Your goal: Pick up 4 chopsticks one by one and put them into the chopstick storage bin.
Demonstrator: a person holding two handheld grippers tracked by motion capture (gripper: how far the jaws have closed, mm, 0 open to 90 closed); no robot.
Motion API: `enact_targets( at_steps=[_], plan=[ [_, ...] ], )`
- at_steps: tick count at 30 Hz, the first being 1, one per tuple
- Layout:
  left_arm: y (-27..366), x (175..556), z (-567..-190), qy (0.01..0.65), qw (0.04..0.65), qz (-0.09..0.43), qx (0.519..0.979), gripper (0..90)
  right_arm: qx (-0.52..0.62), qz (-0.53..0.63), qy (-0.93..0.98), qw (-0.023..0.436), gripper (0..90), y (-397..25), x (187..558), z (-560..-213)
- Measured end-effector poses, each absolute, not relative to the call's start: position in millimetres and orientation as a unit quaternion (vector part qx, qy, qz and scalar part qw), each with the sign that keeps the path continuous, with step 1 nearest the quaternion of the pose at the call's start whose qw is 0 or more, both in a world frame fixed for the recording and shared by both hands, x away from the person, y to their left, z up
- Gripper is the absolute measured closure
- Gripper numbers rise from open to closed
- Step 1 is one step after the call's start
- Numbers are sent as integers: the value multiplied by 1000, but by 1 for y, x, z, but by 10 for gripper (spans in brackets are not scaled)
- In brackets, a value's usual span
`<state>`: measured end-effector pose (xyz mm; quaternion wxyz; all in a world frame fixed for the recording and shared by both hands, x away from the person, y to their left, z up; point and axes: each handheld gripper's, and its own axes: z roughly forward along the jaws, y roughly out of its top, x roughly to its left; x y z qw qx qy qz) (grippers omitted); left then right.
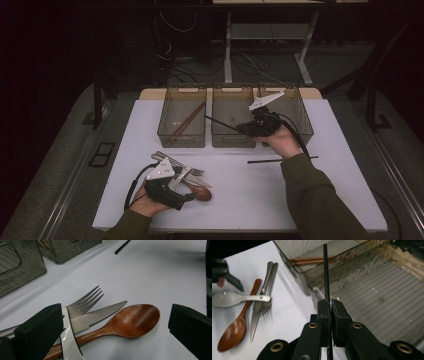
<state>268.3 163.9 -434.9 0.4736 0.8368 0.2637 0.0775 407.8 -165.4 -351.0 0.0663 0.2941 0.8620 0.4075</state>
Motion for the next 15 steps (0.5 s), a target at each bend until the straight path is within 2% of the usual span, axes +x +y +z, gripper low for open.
enact_targets(
  at_steps=[15],
  plan=[
    [164,268,-434,262,480,79,834,0,315,384,865,75,858,-104,446,-343]
  ],
)
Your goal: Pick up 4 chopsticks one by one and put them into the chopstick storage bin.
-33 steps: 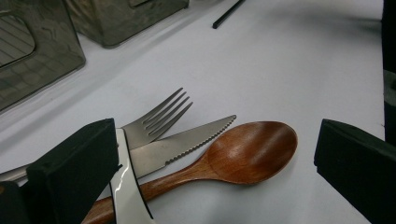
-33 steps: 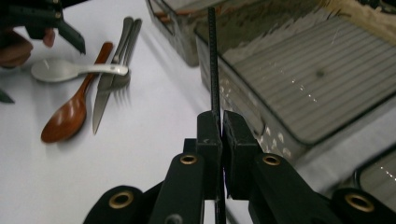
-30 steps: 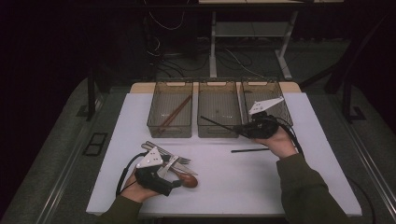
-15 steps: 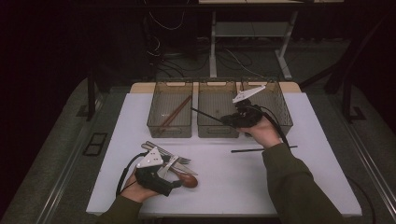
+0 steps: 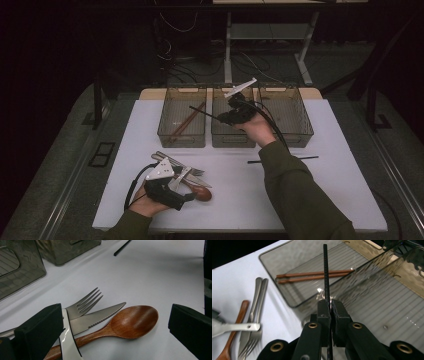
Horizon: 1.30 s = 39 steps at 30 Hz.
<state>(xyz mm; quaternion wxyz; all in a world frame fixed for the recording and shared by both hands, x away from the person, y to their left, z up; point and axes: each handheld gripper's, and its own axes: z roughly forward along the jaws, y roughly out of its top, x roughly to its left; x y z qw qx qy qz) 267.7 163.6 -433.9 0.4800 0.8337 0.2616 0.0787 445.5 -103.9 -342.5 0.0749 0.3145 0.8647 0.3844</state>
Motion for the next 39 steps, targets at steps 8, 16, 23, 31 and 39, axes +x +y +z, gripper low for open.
enact_targets(
  at_steps=[8,16,23,31,39],
  plan=[
    [162,267,-434,260,480,78,834,0,329,369,866,73,857,-68,466,-350],
    [163,267,-433,257,479,79,836,0,348,359,863,73,857,-34,483,-358],
    [164,267,-433,254,476,79,838,0,366,349,860,73,857,-12,499,-365],
    [164,266,-433,252,478,78,838,0,382,344,854,74,847,8,509,-373],
    [164,266,-433,251,477,77,839,0,370,360,852,83,684,10,507,-366]
  ],
)
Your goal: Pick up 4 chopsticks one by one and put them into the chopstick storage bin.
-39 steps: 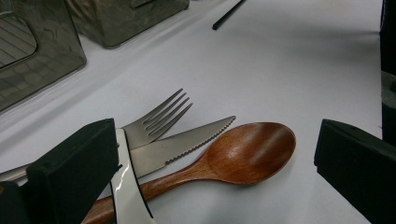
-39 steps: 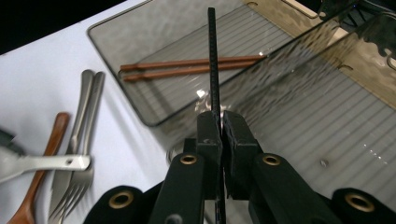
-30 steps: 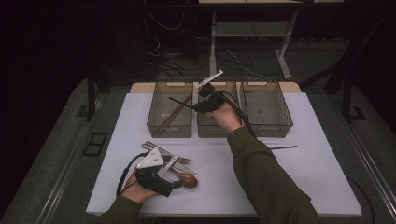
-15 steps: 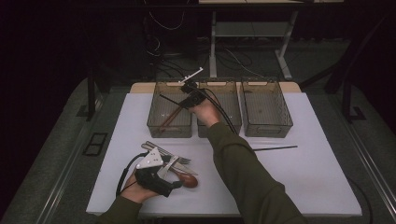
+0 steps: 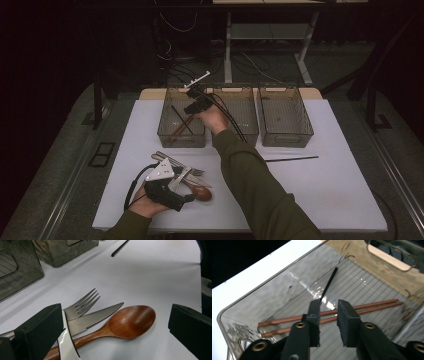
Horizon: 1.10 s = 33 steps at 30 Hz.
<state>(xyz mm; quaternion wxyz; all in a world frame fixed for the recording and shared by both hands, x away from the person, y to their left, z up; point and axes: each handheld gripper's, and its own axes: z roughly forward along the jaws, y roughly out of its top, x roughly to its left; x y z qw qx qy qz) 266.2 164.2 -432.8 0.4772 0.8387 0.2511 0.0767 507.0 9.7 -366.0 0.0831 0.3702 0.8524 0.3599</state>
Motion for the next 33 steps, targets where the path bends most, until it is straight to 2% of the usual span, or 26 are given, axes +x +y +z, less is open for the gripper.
enact_targets(
  at_steps=[10,22,33],
  plan=[
    [164,267,-433,252,477,77,839,0,337,385,856,75,466,-6,495,-354],
    [166,267,-434,258,485,72,833,0,292,408,861,82,361,-48,469,-348],
    [165,267,-434,258,483,72,834,0,261,427,862,86,341,-96,440,-341]
  ],
)
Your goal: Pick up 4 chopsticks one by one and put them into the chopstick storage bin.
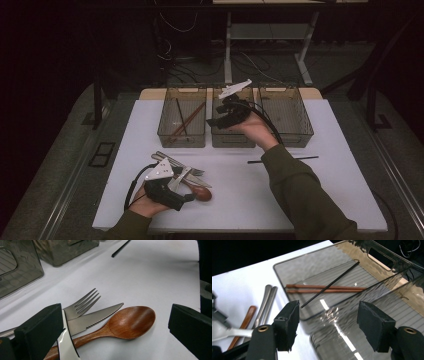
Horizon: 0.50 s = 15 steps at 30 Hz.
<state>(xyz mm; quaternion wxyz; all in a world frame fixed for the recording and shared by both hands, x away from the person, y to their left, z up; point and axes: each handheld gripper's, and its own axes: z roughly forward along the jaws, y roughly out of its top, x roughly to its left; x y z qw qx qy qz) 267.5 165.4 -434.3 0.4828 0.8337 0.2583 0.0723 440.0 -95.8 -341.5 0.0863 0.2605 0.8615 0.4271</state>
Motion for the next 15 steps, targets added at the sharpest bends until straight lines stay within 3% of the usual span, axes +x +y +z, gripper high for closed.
enact_targets(
  at_steps=[15],
  plan=[
    [166,268,-433,265,484,75,830,0,233,439,864,84,327,-155,394,-348]
  ],
)
